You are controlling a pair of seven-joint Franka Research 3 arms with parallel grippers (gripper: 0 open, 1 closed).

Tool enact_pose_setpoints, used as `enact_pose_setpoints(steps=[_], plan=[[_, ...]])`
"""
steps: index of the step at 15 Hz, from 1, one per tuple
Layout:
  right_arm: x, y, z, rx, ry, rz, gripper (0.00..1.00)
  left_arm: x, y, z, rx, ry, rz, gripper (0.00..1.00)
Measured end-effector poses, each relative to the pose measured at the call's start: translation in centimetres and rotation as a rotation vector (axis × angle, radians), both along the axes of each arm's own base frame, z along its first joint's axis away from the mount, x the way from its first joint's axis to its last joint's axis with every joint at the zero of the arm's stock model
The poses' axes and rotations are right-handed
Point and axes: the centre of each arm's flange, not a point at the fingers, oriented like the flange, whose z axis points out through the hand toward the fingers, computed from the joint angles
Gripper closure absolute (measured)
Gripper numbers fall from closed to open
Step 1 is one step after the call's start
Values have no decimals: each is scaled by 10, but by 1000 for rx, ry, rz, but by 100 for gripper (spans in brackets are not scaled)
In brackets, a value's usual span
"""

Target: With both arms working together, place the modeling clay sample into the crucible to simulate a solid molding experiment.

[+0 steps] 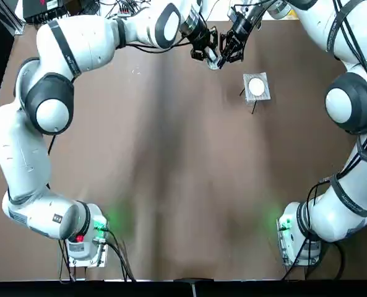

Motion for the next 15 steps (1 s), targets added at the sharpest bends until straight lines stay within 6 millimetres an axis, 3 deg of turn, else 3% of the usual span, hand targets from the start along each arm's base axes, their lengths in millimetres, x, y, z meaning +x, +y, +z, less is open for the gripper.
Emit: enact_pose_setpoints(steps=[5,9,15], plan=[[1,0,1,7,0,-5,94,-2,-2,-2,2,3,-5,69],[3,-2,2,9,-4,-12,94,-2,-2,-4,6,3,-5,50],[5,-2,6,19,-15,-17,94,1,-1,-3,1,-1,1,44]])
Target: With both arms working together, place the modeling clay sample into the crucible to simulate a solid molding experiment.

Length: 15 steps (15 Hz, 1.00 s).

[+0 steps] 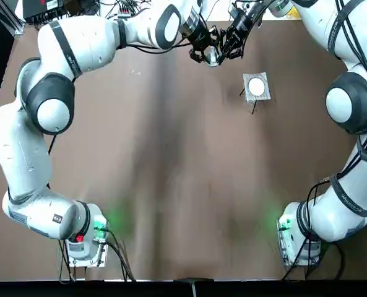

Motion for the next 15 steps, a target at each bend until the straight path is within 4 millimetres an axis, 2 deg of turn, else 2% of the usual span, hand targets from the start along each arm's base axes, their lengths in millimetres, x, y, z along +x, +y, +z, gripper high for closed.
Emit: enact_pose_setpoints(steps=[15], plan=[[5,3,8,9,-32,-14,94,7,5,7,-7,-6,15,42]])
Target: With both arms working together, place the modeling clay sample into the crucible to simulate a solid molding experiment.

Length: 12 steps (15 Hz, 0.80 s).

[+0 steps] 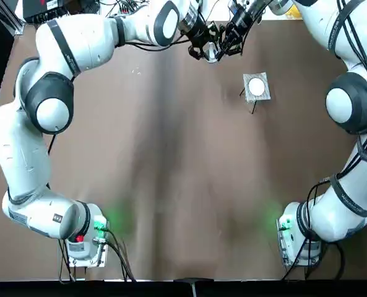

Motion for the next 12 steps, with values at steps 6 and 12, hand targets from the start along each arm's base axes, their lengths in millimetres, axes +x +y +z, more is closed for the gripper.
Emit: enact_pose_setpoints(steps=[6,12], plan=[[6,-9,-7,-15,-1,-20,94,0,3,10,-1,-10,1,67],[6,-11,-8,-20,-5,-23,94,7,16,8,35,25,-3,66]])
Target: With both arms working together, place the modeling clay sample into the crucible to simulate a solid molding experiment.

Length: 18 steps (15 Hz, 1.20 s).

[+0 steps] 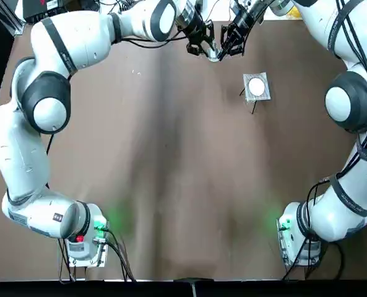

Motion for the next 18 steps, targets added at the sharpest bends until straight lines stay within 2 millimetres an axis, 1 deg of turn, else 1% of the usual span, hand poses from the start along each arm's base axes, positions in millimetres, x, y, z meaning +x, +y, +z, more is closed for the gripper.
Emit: enact_pose_setpoints(steps=[2,3,4,5,6,8,10,11,12,13,15,16,18], plan=[[2,-4,-1,-8,-3,-3,94,4,11,4,27,20,-4,65],[3,-9,-2,-22,-8,-3,94,7,17,7,38,26,-3,63],[5,-15,-3,-38,-13,-3,94,8,22,10,49,33,-5,63],[8,-22,-4,-55,-22,1,94,9,27,13,58,38,-5,59],[10,-28,-5,-69,-34,8,94,11,32,17,64,40,-3,50],[12,-35,-6,-78,-49,19,94,12,39,22,76,44,-3,46],[14,-41,-7,-97,-57,22,94,16,46,23,90,54,0,30],[16,-48,-8,-109,-64,24,94,21,55,21,105,58,6,29],[18,-56,-9,-119,-76,29,94,30,68,19,140,46,8,28],[21,-66,-10,-130,-88,33,94,40,85,17,188,29,7,22],[28,-92,-13,-160,-116,46,94,58,126,15,307,3,-15,5],[33,-117,-17,-199,-137,62,94,73,171,15,409,-17,-85,0],[34,-135,-25,-258,-145,87,94,86,221,18,471,-17,-185,0]])
